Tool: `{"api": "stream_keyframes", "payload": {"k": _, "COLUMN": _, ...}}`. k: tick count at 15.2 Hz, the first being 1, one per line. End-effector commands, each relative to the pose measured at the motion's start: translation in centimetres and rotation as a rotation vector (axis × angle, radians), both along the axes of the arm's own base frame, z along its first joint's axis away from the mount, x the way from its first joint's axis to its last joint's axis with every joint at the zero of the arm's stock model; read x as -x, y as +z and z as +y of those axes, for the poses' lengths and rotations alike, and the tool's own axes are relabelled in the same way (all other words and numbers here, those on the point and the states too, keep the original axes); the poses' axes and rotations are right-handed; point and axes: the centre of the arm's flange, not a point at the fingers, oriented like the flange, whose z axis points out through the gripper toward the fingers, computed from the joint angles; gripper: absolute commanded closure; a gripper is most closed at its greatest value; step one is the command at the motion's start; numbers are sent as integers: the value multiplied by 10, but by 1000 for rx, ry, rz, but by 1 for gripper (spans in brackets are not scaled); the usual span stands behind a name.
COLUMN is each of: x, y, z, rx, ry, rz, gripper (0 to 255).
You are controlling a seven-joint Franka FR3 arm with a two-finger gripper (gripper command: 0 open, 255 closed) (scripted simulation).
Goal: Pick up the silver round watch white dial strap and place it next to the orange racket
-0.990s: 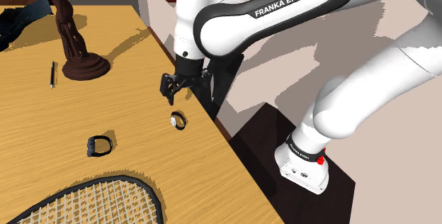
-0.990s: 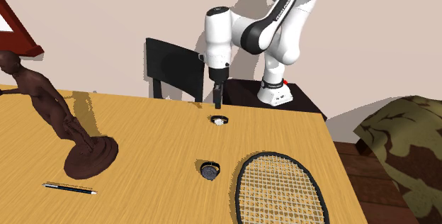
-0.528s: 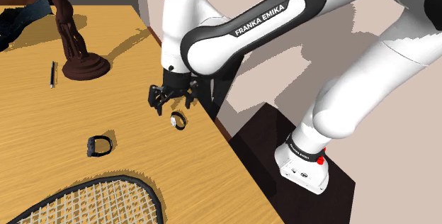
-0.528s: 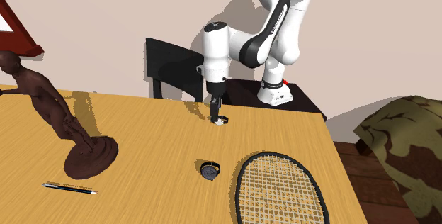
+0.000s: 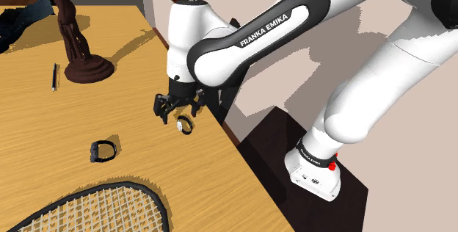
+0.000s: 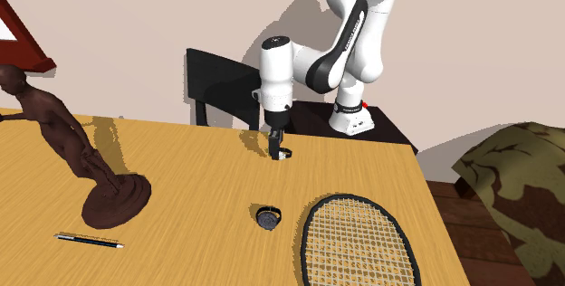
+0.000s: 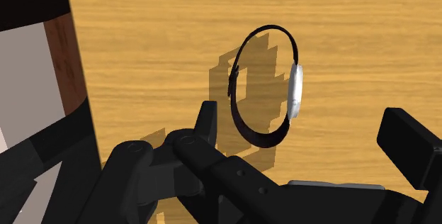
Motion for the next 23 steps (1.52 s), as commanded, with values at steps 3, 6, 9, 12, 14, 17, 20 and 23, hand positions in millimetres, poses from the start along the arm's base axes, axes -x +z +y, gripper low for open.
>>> {"api": "stream_keyframes", "payload": {"k": 3, "x": 0, "y": 0, "z": 0, "rx": 0, "ry": 0, "rz": 0, "gripper": 255}}
{"api": "stream_keyframes", "payload": {"k": 6, "x": 0, "y": 0, "z": 0, "rx": 0, "ry": 0, "rz": 0, "gripper": 255}}
{"api": "stream_keyframes", "payload": {"k": 9, "x": 0, "y": 0, "z": 0, "rx": 0, "ry": 0, "rz": 0, "gripper": 255}}
{"api": "stream_keyframes", "payload": {"k": 12, "x": 0, "y": 0, "z": 0, "rx": 0, "ry": 0, "rz": 0, "gripper": 255}}
{"api": "stream_keyframes", "payload": {"k": 14, "x": 0, "y": 10, "z": 0, "rx": 0, "ry": 0, "rz": 0, "gripper": 255}}
{"api": "stream_keyframes", "payload": {"k": 17, "x": 0, "y": 26, "z": 0, "rx": 0, "ry": 0, "rz": 0, "gripper": 255}}
{"api": "stream_keyframes", "payload": {"k": 20, "x": 0, "y": 42, "z": 0, "rx": 0, "ry": 0, "rz": 0, "gripper": 255}}
{"api": "stream_keyframes", "payload": {"k": 23, "x": 0, "y": 58, "z": 0, "rx": 0, "ry": 0, "rz": 0, "gripper": 255}}
